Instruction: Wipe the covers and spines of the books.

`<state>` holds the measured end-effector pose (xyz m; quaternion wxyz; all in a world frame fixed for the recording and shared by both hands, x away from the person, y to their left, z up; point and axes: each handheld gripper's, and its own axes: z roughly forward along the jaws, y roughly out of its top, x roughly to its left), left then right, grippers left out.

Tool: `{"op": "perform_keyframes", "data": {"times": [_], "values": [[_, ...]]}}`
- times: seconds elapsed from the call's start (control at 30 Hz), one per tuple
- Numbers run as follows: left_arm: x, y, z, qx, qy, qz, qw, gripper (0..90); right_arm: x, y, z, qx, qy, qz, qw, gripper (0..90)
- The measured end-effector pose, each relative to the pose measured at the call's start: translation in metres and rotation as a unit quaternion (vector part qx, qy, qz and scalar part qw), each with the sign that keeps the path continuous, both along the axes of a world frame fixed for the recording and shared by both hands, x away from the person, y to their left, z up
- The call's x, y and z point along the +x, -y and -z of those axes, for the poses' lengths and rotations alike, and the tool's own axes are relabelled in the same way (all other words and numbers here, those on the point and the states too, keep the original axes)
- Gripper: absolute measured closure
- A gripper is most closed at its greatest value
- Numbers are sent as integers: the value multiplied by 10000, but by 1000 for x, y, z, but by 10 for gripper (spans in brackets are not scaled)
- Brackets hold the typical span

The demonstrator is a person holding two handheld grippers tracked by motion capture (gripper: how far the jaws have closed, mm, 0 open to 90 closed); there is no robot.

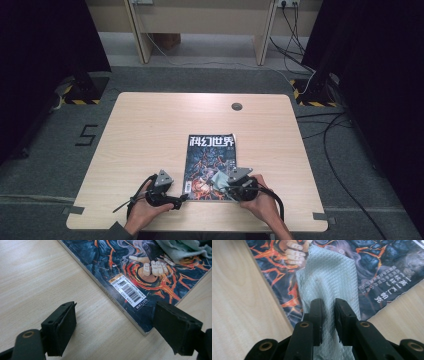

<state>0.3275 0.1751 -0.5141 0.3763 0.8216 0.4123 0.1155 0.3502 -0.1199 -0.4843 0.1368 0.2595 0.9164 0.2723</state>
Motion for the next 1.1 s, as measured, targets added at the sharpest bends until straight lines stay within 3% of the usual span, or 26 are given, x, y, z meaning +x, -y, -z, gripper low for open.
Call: {"op": "perform_keyframes", "data": {"times": [0.53, 1.1], "values": [[-1, -1, 1, -29, 24, 4, 10000, 179, 70, 2, 0, -3, 36, 602, 9982, 774], [-1, -1, 1, -34, 34, 14, 10000, 181, 137, -6, 0, -113, 194, 1362, 9904, 775]]}}
